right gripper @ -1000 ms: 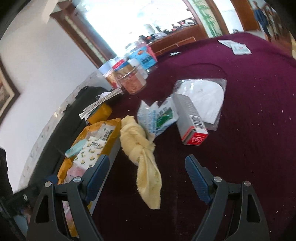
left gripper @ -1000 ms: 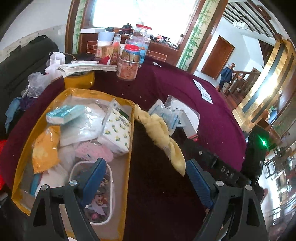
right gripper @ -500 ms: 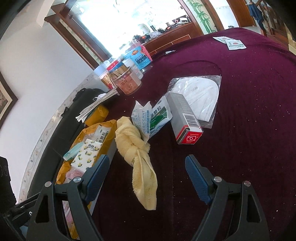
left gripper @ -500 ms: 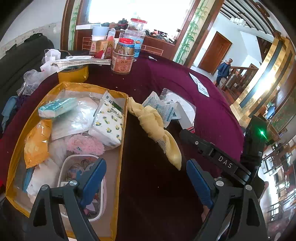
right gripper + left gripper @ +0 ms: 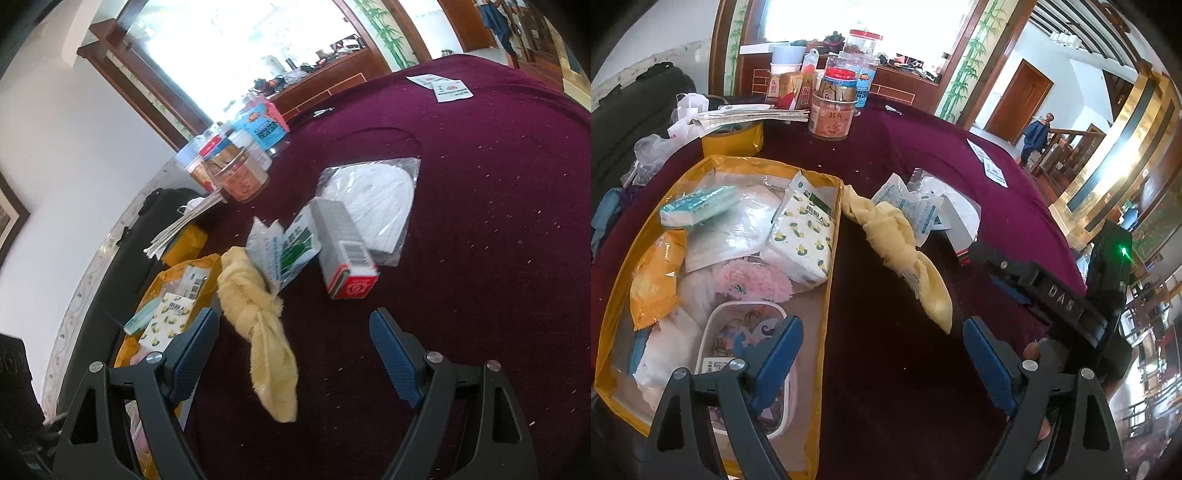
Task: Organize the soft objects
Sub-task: 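Grasp the white-and-red box with the right gripper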
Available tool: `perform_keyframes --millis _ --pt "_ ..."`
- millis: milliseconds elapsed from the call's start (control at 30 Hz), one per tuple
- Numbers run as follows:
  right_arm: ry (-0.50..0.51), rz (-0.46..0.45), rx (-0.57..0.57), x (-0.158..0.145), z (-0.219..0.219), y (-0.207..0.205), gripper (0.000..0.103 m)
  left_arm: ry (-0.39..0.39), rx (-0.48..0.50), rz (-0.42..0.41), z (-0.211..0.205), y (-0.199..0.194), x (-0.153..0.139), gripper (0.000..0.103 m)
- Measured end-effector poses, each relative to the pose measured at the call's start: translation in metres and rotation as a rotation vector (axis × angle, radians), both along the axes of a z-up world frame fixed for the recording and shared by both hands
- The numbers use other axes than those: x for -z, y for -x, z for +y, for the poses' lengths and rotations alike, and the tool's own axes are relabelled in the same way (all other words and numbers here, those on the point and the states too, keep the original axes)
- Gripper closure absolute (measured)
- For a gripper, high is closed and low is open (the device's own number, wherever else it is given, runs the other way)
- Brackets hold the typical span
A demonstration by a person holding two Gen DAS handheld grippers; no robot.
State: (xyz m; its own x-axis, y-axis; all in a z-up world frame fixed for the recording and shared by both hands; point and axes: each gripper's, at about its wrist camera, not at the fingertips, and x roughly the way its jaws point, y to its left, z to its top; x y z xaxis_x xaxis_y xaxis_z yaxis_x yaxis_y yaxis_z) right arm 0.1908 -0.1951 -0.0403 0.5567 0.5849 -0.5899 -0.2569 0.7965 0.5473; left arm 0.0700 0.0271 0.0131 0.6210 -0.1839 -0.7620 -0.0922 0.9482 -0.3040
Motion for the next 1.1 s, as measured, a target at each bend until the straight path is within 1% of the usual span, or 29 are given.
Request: perform_keyframes --millis 133,300,333,400,433,500,533,633,667,733,767,867,933,1033,1100 --pt "0.035 0.03 -0.006 -0.005 -0.004 -0.013 0.02 0.01 0.007 0.006 0.001 -0.002 0.003 0.012" --pt "0.136 0.059 -0.033 -0.015 -0.001 -0.045 0.02 0.028 0.018 0.018 0.0 -0.008 0.007 0.012" --pt "0.169 0.067 -0.032 -0.015 0.001 -0.055 0.02 0.03 0.02 0.02 0.0 -0.009 0.007 0.012" --pt "0.183 0.069 -0.038 -0.012 0.004 -0.067 0.029 0.037 0.027 0.022 -0.002 -0.011 0.008 0.012" --pt "0.19 0.081 -0.042 -0.008 0.007 -0.073 0.032 0.035 0.032 0.023 -0.003 -0.012 0.008 0.012" --pt "0.19 0.095 -0.042 0.001 0.009 -0.079 0.045 0.023 0.041 0.026 -0.006 -0.013 0.008 0.012" --pt "0.191 0.102 -0.039 0.007 0.01 -0.08 0.048 0.02 0.045 0.028 -0.007 -0.014 0.009 0.012" --pt "0.189 0.126 -0.036 0.018 0.012 -0.08 0.06 0.028 0.057 0.044 -0.011 -0.02 0.008 0.012" --pt "0.2 0.117 -0.039 0.017 0.013 -0.079 0.067 0.039 0.071 0.055 -0.013 -0.023 0.008 0.012" --pt "0.216 0.113 -0.057 0.018 0.018 -0.075 0.072 0.057 0.084 0.071 -0.017 -0.026 0.007 0.012" --pt "0.223 0.111 -0.059 0.018 0.019 -0.073 0.073 0.055 0.086 0.072 -0.018 -0.027 0.007 0.012" --pt "0.241 0.083 -0.048 0.01 0.017 -0.062 0.074 0.016 0.083 0.071 -0.023 -0.03 0.007 0.012" --pt "0.248 0.061 -0.025 0.004 0.011 -0.051 0.074 0.01 0.083 0.081 -0.025 -0.035 0.008 0.012" --pt "0.234 0.03 0.012 0.0 -0.003 -0.028 0.074 0.004 0.08 0.093 -0.027 -0.043 0.011 0.012" --pt "0.205 0.02 0.03 0.0 -0.011 -0.019 0.074 0.003 0.073 0.115 -0.029 -0.053 0.013 0.012"
